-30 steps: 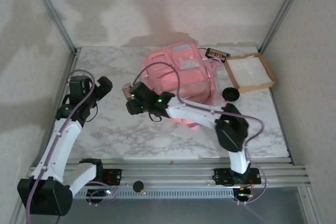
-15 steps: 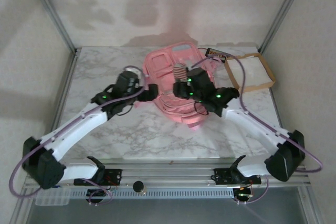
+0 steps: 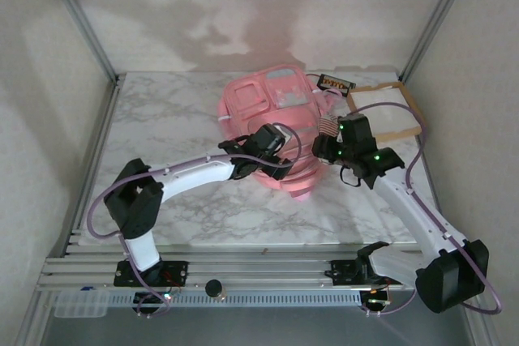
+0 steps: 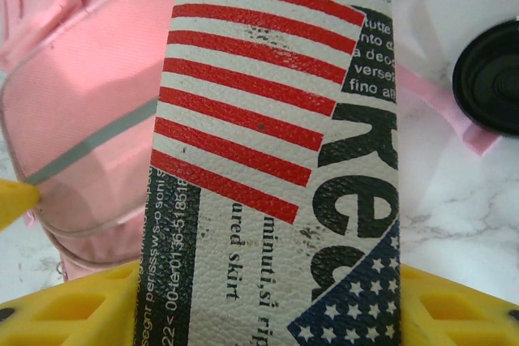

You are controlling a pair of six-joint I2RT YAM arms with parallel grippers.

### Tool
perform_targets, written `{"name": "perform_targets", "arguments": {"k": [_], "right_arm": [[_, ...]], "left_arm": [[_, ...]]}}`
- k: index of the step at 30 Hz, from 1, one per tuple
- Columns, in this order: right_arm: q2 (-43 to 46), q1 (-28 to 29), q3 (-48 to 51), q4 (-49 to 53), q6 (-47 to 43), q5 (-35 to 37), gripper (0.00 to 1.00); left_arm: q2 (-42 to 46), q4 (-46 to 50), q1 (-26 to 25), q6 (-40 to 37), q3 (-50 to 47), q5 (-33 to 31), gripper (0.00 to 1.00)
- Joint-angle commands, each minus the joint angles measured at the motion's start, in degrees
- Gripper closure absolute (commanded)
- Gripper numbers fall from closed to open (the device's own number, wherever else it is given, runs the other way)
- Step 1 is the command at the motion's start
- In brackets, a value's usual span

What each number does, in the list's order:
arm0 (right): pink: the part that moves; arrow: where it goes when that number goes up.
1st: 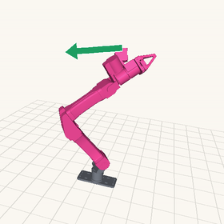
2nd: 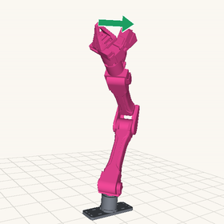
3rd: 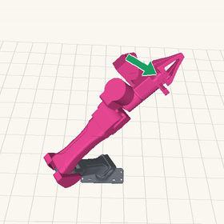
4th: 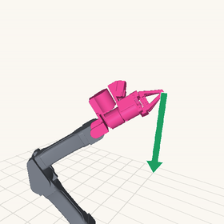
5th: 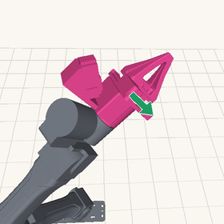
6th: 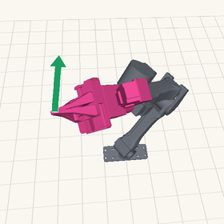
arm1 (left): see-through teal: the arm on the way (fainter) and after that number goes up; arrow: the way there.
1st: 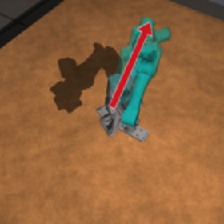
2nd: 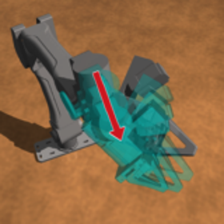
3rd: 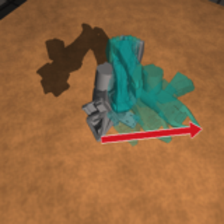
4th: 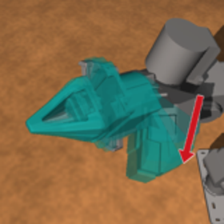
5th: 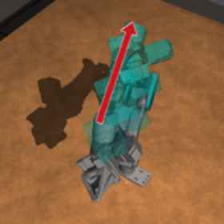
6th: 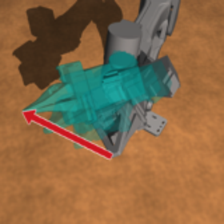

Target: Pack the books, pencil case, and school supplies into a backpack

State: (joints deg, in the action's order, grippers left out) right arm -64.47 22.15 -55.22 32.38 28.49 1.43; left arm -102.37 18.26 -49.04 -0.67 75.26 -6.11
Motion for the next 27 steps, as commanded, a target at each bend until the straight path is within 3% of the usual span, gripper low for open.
{"name": "perform_targets", "arguments": {"k": [1, 11, 23, 27], "right_arm": [[1.32, -3.12, 1.28, -1.04, -1.25, -3.72, 0.39], [0.87, -6.74, 2.05, -1.85, -2.82, -6.23, 0.39], [-0.7, -6.77, 0.91, -0.05, -4.01, -7.75, 0.42], [-0.67, -6.71, 0.75, 0.62, -4.08, -7.71, 0.42]], "left_arm": [[-1.51, -2.52, -0.62, -6.51, 3.35, -4.87, 0.01], [-6.27, -3.05, 0.51, -12.73, 8.98, -11.13, 0.03], [-6.26, -1.41, 2.64, -14.75, 12.17, -7.53, 0.49], [-6.87, 0.94, 2.54, -16.44, 11.71, -1.48, 0.47]]}}
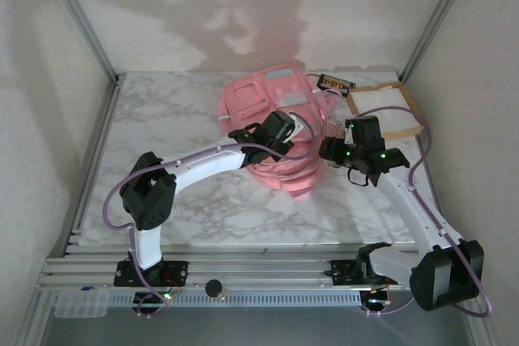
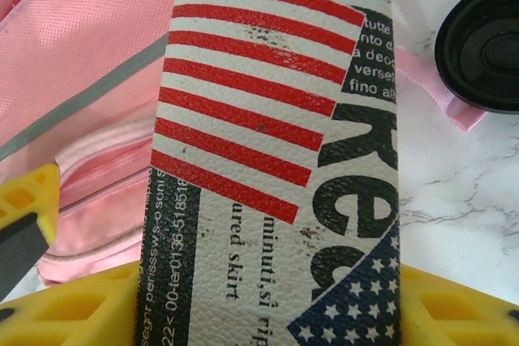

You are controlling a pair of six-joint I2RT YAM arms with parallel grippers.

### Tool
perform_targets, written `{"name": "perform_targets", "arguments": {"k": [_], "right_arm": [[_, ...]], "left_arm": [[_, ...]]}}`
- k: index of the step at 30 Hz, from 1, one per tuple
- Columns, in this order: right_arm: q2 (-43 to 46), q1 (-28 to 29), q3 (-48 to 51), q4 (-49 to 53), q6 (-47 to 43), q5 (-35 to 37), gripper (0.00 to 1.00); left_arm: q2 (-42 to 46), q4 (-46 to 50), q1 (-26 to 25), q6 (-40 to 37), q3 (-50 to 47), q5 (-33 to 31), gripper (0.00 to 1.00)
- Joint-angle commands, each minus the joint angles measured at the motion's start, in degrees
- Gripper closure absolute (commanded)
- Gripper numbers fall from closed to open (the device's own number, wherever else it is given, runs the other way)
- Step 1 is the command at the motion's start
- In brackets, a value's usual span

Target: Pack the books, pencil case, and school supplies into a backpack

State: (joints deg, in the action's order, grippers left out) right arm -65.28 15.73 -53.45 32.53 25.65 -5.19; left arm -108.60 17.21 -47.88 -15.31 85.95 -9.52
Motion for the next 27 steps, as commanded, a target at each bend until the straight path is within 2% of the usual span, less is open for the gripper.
{"name": "perform_targets", "arguments": {"k": [1, 4, 9, 13, 16, 19, 27], "right_arm": [[0.11, -0.32, -1.12, 0.58, -1.27, -1.0, 0.42], [0.21, -0.35, -0.98, 0.55, -1.51, -0.96, 0.42], [-0.56, -0.35, -1.13, 0.34, -1.23, -2.16, 0.43], [-0.69, -0.34, -0.95, 0.34, -1.39, -1.81, 0.43], [-1.09, -0.29, -1.3, 0.52, -1.51, -2.0, 0.43], [-1.26, -0.34, -1.39, 0.83, -1.79, -1.89, 0.44], [-0.86, -0.34, -0.69, 1.61, -2.34, -6.44, 0.49]], "left_arm": [[-0.73, 1.34, 1.38, -1.86, 0.7, 0.56, 0.47], [-1.58, 0.3, 1.3, -3.11, 0.94, -1.66, 0.51], [-2.73, -0.98, 0.86, -6.95, 0.42, 0.93, 0.63], [-3.74, -0.28, 0.86, -9.6, 0.49, 2.65, 0.82], [-4.97, 1.38, 0.9, -10.6, 2.05, 3.93, 0.89], [-5.22, 1.89, 1.03, -10.54, 3.02, 4.33, 1.0], [-2.2, 2.62, 0.94, -4.2, 7.48, 3.94, 1.0]]}}
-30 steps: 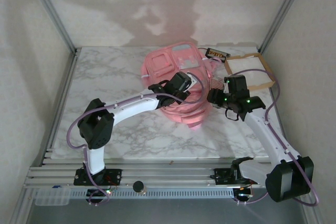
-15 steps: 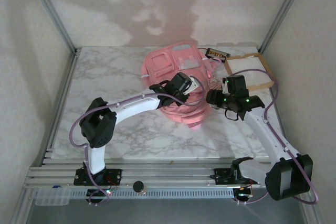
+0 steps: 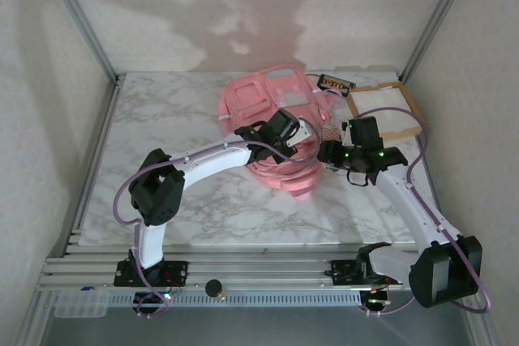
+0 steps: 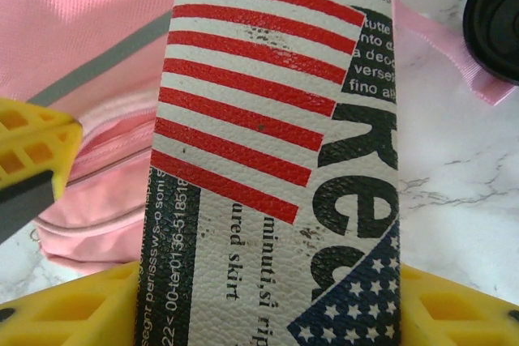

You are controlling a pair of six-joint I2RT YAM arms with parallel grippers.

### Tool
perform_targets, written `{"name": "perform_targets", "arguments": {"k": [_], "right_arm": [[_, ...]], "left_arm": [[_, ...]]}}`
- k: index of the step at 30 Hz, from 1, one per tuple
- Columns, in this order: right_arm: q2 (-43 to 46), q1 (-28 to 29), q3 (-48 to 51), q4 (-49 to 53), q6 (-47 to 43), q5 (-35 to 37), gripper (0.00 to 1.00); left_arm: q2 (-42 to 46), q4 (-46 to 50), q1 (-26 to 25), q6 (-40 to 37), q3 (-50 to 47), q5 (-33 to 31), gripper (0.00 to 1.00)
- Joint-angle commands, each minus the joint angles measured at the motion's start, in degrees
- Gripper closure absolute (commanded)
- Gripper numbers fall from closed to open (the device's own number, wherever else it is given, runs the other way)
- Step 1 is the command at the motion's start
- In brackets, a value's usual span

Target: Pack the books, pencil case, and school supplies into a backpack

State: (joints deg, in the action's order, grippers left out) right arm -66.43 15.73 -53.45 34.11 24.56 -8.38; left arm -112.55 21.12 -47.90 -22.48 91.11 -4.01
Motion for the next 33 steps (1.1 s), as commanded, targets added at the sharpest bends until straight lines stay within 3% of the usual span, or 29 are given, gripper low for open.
{"name": "perform_targets", "arguments": {"k": [1, 7, 18, 26, 30, 33], "right_arm": [[0.23, -0.29, -0.54, 0.17, -1.26, -4.27, 0.49], [0.81, -0.17, 1.42, -0.25, -1.72, -7.74, 0.5], [-5.18, -0.17, -0.39, -3.04, -1.91, -11.66, 0.51], [-0.26, -0.78, -1.31, 7.0, -1.71, 1.74, 0.51], [2.14, -0.86, 0.98, 5.16, -0.57, -1.29, 0.5], [2.08, -1.39, 0.43, 6.06, -1.18, -0.12, 0.49]], "left_arm": [[2.42, -1.82, 0.97, 3.34, 2.09, -2.21, 1.0], [4.37, -3.11, 0.97, 8.8, 3.62, -5.6, 1.0], [3.8, -4.28, -0.09, 16.57, 8.12, -3.2, 1.0], [3.83, -2.61, -0.09, 15.64, 6.15, -7.16, 1.0], [5.33, 0.57, -0.75, 11.15, 2.38, 2.01, 0.99], [6.14, 0.79, -1.99, 6.71, -1.8, 0.81, 0.58]]}}
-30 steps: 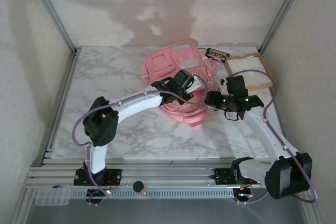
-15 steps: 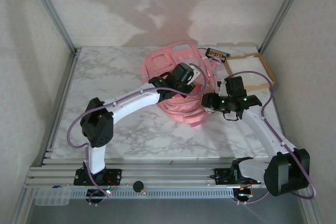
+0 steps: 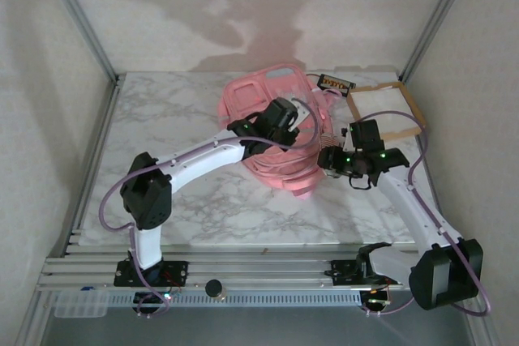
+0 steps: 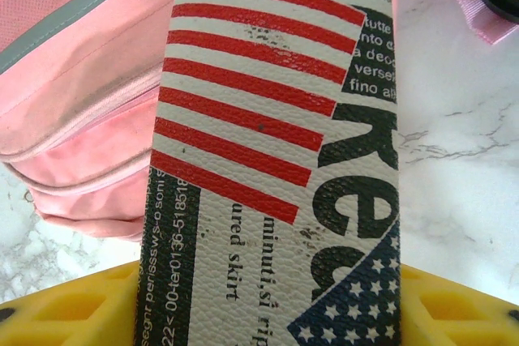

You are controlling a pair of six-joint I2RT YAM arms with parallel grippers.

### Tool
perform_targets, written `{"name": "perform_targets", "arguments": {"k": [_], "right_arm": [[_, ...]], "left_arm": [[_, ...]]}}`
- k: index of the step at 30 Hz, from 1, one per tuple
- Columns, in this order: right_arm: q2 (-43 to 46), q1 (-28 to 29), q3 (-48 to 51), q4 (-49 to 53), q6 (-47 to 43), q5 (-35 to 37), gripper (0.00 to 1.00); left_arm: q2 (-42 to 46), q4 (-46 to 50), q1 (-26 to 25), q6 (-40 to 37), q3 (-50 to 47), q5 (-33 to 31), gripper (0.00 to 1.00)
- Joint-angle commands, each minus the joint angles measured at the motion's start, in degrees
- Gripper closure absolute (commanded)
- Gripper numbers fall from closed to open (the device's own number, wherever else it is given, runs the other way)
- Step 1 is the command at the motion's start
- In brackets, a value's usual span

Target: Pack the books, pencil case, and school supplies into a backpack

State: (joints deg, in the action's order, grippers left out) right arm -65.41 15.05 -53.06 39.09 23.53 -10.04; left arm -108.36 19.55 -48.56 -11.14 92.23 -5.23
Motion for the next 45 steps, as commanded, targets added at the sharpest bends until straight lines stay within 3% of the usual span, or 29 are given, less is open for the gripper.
{"name": "perform_targets", "arguments": {"k": [1, 4, 9, 13, 21, 34, 38, 45], "right_arm": [[1.09, -1.57, 0.14, 0.78, -0.42, 0.5, 0.49], [1.17, -4.1, 0.32, 0.21, -0.94, -2.39, 0.49], [0.98, -5.02, 0.26, -0.55, -1.23, -4.01, 0.49], [1.34, -5.18, 0.67, -1.12, -1.29, -4.19, 0.5], [1.3, -5.46, 0.67, -1.29, -1.79, -3.84, 0.5], [0.67, -5.47, 0.94, -1.82, -2.35, -5.09, 0.53], [0.5, -5.42, 0.67, -1.3, -2.87, -5.07, 0.53], [-0.1, -5.47, 0.84, -2.0, -2.61, -7.24, 0.54]], "left_arm": [[1.56, 3.32, -1.77, -5.83, -3.1, 1.01, 0.51], [0.61, 4.86, -3.06, -8.96, -4.17, -1.56, 0.38], [-0.74, 1.77, -3.29, -11.31, -5.66, -6.04, 0.28], [-3.28, -1.22, -3.34, -13.16, -5.27, -13.09, 0.23], [-6.2, -2.93, -3.08, -15.38, -2.68, -15.26, 0.2], [-5.9, -0.4, -0.05, -15.14, 2.52, -11.16, 0.52], [-5.99, 1.37, 0.3, -15.14, 2.74, -10.73, 0.53], [-6.75, 0.34, 0.85, -13.79, 3.67, -12.16, 0.82]]}}
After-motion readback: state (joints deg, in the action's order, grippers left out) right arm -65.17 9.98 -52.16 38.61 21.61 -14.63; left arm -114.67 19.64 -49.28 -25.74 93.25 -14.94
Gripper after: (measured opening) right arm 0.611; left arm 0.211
